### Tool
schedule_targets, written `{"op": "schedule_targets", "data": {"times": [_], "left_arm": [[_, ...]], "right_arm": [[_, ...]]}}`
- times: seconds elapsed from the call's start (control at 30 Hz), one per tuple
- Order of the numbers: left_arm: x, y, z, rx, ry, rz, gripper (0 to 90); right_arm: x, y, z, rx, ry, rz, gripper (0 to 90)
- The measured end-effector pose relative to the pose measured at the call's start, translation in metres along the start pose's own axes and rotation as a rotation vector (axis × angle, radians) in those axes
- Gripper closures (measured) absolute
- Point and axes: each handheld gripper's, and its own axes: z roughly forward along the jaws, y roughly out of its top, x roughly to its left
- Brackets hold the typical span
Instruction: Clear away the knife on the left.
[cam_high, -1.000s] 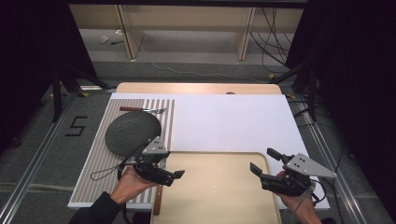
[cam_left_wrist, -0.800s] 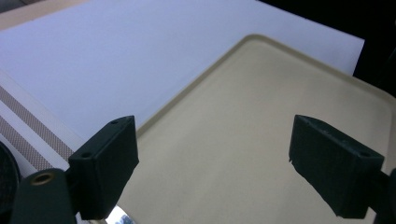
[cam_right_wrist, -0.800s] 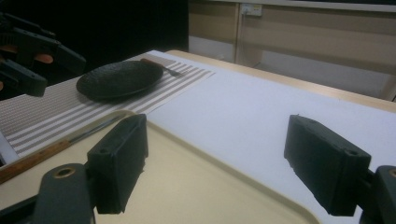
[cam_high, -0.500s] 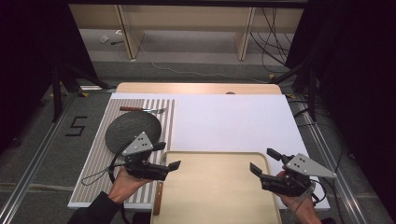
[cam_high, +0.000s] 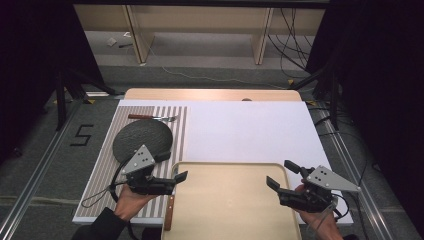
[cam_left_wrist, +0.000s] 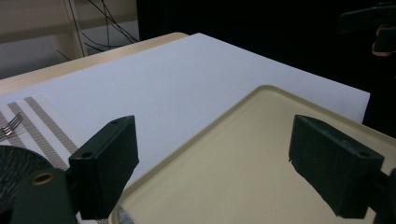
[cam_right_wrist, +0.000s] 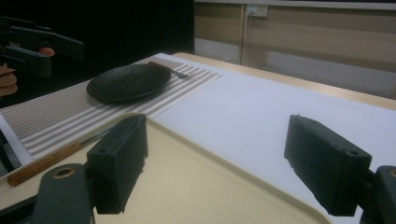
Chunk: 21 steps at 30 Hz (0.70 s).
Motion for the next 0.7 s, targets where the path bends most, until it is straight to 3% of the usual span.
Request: {"op": "schedule_targets", "data": {"times": [0.23, 0.5, 0.7], "left_arm": [[0.0012, -0.0075, -0.008, -0.04, 0.017, -0.02, 15.2], [0.0, -0.0107, -0.0102, -0.048, 0.013, -0.022, 15.2], [-0.0007, -0.0104, -0.0078, -0.023, 0.003, -0.011, 15.2]], "right_arm": [[0.0008, 0.0002, -0.0004, -0.001, 0.001, 0.002, 22.4], [0.0005, -0.0002, 0.0001, 0.003, 0.001, -0.001, 22.3], [0.0, -0.0001, -0.0004, -0.002, 0.0, 0.002, 22.3]]}}
